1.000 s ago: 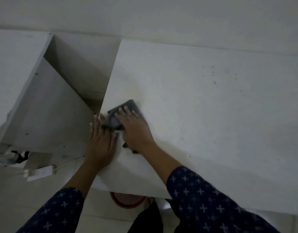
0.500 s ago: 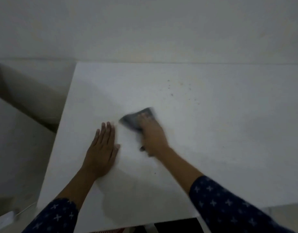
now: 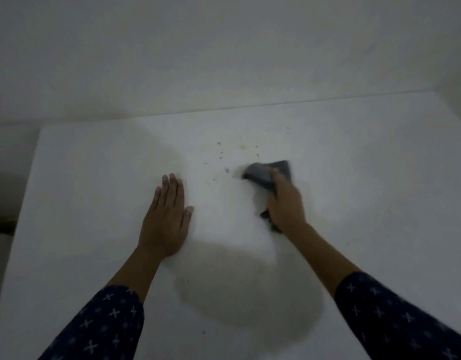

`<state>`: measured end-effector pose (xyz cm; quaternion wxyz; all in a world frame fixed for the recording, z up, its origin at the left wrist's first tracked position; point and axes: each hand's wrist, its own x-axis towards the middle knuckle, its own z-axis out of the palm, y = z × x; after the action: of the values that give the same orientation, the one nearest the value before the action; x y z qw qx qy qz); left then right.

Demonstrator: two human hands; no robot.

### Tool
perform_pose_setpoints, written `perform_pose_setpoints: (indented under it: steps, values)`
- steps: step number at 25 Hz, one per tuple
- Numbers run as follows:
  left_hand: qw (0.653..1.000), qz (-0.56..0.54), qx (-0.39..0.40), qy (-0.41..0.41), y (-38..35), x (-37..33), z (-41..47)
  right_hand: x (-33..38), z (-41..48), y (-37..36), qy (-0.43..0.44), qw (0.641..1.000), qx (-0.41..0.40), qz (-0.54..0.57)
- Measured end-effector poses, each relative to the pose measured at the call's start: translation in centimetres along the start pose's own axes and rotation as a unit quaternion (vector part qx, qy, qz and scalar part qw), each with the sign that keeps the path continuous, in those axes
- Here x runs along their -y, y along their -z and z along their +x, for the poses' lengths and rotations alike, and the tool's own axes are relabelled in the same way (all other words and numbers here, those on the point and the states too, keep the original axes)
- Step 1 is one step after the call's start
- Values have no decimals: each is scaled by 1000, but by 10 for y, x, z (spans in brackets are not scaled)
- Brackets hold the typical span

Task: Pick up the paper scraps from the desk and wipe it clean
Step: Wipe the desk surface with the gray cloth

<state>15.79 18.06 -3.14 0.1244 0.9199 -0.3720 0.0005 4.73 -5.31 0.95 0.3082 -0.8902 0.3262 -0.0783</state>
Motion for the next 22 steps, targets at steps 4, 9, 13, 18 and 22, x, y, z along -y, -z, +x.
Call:
perform_pose_setpoints:
  steps: [4, 9, 13, 18, 22]
  values:
    - [999, -34, 9, 17, 4, 0, 12, 85, -11, -73, 229, 960, 160, -25]
    - [998, -6, 16, 53, 6, -2, 15, 99, 96, -85, 255, 952, 167, -31]
    - [999, 11, 10, 40, 8, -2, 16, 34, 149, -22, 45, 998, -32, -42]
    - [999, 22, 12, 25, 5, 1, 27, 42, 139, -12, -62, 994, -84, 28]
    - [999, 10, 22, 21, 7, 0, 28, 151, 113, -111, 315, 924, 198, -92]
